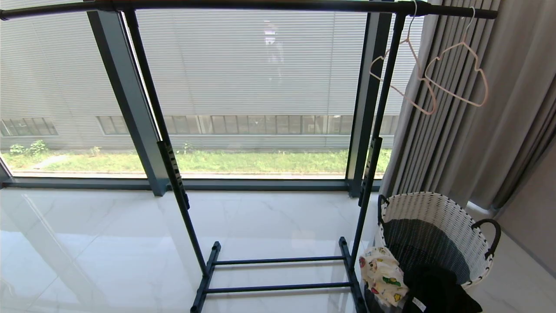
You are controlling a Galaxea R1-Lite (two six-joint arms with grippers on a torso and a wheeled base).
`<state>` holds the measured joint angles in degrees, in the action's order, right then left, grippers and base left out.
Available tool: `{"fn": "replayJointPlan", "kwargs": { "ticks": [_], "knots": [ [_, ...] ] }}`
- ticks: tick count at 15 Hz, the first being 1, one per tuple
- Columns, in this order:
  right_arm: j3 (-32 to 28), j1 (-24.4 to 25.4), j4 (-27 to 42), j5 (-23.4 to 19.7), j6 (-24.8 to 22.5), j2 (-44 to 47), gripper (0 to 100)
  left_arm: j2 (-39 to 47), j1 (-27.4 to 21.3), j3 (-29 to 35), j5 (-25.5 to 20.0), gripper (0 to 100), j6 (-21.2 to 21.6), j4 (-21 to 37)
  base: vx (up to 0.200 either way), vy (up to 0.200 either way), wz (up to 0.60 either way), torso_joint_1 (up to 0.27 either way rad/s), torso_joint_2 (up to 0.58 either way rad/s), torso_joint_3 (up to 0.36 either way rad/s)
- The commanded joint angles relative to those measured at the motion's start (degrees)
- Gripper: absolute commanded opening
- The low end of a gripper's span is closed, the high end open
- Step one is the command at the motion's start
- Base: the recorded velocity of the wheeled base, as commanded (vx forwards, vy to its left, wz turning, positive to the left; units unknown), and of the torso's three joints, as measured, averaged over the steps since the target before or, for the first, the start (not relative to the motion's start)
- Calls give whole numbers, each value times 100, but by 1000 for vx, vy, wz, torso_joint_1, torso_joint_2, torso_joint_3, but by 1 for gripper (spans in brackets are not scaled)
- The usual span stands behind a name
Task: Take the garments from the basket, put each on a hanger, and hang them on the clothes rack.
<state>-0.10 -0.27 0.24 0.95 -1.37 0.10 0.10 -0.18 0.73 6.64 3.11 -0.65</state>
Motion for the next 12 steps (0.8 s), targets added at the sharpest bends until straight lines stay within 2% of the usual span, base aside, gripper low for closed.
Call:
{"fn": "replayJointPlan", "kwargs": {
  "ticks": [1, 2, 5, 7, 10, 11, 12],
  "knots": [
    [1, 0, 2, 2, 5, -1, 100, -1, 1, 15, -14, 100, -12, -6, 0, 0, 0, 0, 0, 0],
    [1, 0, 11, 2, 5, -1, 100, -1, 1, 15, -49, 100, -12, -6, 0, 0, 0, 0, 0, 0],
    [1, 18, 11, -34, -136, 52, 100, -1, 1, -12, -656, 100, -21, 12, 0, 0, 0, 0, 0, 0],
    [1, 18, 2, -25, -127, 25, 100, -1, 1, -12, -717, 100, -12, 12, 0, 0, 0, 0, 0, 0],
    [1, 18, -16, -25, -382, 17, 100, -1, 1, -12, -726, 100, -21, 12, 0, 0, 0, 0, 0, 0],
    [-377, 88, -24, -429, -320, 236, 100, -1, 1, -12, -735, 100, -21, 12, 0, 0, 0, 0, 0, 0],
    [-755, 255, -16, -605, -250, 755, 100, -1, 1, -12, -735, 100, -30, 12, 0, 0, 0, 0, 0, 0]
  ]
}}
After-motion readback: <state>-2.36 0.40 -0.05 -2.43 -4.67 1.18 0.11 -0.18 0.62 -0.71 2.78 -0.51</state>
